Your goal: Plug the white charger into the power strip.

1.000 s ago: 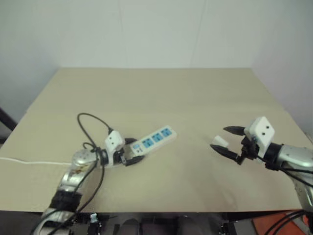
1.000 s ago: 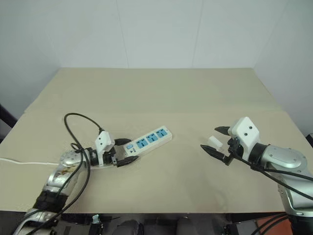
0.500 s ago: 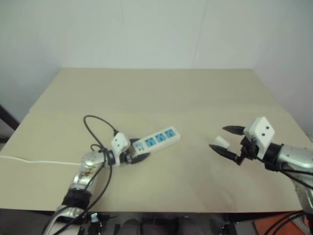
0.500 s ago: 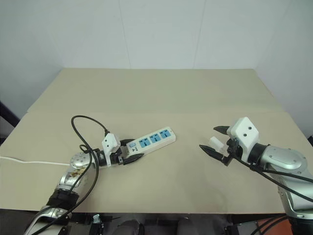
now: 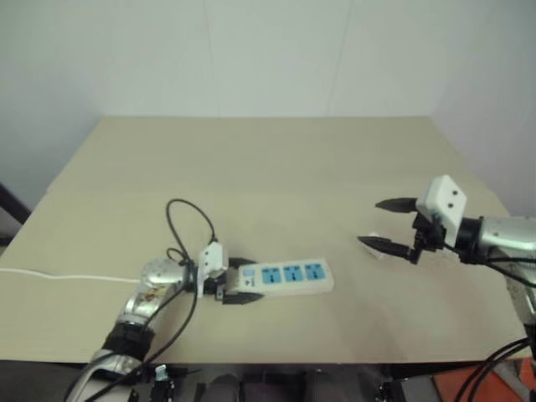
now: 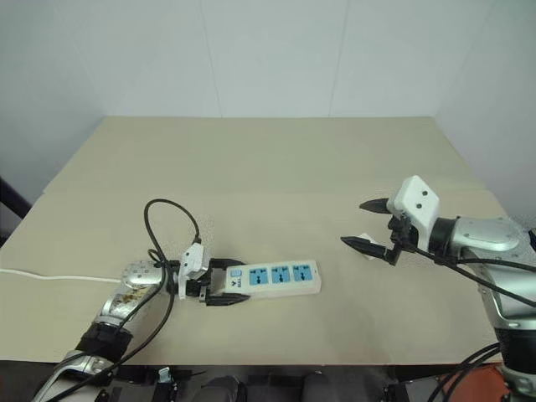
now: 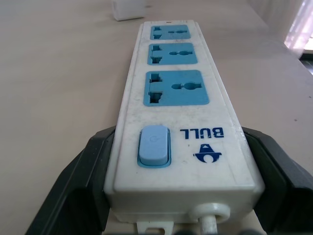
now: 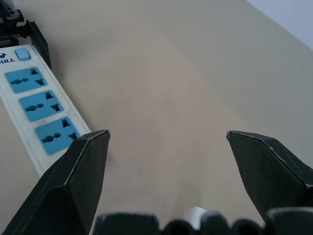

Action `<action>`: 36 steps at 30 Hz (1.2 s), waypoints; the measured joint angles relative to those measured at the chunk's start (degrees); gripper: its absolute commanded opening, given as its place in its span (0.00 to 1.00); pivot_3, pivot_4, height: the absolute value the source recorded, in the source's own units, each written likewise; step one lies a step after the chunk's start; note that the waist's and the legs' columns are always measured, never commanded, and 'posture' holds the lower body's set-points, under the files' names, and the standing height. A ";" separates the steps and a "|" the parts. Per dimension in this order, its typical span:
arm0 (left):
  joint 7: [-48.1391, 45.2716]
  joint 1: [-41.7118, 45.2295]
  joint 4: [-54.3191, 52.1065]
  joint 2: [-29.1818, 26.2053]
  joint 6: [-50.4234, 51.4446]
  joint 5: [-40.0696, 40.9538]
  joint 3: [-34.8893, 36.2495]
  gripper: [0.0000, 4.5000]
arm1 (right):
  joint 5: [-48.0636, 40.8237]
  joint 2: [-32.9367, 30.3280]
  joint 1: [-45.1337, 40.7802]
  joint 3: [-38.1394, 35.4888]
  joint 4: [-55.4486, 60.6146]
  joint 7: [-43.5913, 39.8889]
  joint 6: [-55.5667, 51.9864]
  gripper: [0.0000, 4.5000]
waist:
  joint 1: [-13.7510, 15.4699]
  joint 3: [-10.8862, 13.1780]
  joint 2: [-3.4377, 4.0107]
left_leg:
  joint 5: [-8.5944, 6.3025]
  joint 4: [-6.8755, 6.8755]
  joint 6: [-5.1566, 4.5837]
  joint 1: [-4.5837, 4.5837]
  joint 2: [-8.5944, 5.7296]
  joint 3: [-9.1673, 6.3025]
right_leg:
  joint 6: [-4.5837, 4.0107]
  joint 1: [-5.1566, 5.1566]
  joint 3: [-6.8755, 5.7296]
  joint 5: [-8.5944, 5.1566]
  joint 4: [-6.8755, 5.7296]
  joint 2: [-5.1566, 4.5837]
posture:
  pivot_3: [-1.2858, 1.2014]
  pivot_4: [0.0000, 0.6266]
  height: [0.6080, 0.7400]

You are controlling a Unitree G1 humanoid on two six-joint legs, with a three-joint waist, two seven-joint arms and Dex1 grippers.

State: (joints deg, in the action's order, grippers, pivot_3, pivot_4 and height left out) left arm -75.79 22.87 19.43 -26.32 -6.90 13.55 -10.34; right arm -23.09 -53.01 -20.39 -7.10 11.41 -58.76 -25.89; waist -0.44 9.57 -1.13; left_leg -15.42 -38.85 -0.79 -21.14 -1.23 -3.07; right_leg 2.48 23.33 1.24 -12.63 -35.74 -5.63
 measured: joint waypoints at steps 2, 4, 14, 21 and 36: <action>0.09 0.58 1.40 0.36 -1.91 -0.66 -0.18 0.74 | 0.50 0.09 -2.59 2.28 -0.88 0.56 -2.52 1.00 | 0.01 -0.01 0.01 | 0.00 -0.01 0.00 0.02 -0.01 0.00 | 0.00 0.00 0.01 0.00 -0.03 -0.02 | 0.52 0.24 1.00; 0.35 0.89 2.55 0.90 -3.43 -1.26 -0.35 0.74 | 0.81 0.70 -8.42 5.42 -1.08 3.87 -11.01 1.00 | -0.08 -0.02 0.04 | 0.00 -0.03 0.00 0.03 -0.01 -0.02 | -0.02 0.00 0.03 0.01 -0.08 -0.03 | 0.52 0.24 1.00; 0.30 3.21 6.39 2.66 -9.29 -2.48 -1.35 0.74 | 4.26 2.57 -42.57 31.29 -17.54 6.85 -50.22 1.00 | 0.96 -0.12 0.21 | 0.00 -0.02 0.00 -0.07 -0.11 -0.08 | -0.07 0.12 -0.12 0.04 -0.03 -0.15 | 0.52 0.24 1.00; -0.51 3.55 6.67 2.63 -9.45 -2.51 -1.82 0.74 | 12.13 4.83 -51.36 49.70 -37.62 -3.57 -46.54 1.00 | 0.87 -0.16 0.27 | 0.01 -0.03 0.01 -0.32 -0.17 -0.03 | -0.05 0.47 -0.11 0.04 -0.20 -0.17 | 0.52 0.24 1.00; -0.77 3.58 6.14 2.69 -8.60 -2.48 -1.75 0.74 | 26.03 12.57 -52.59 54.02 -55.61 -14.96 -33.41 1.00 | 0.90 -0.26 0.44 | 0.03 -0.14 0.04 -0.72 -0.23 -0.03 | -0.03 0.86 -0.11 0.05 -0.32 -0.19 | 0.52 0.24 1.00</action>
State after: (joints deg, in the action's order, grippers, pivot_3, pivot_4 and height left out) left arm -76.57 26.45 25.57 -23.63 -15.50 11.07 -12.09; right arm 2.94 -40.44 -72.98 46.92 -44.20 -73.72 -59.31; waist 0.46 9.31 -0.69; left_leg -15.39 -38.99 -0.75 -21.86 -1.46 -3.10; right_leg 2.45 24.19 1.13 -12.58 -36.06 -5.82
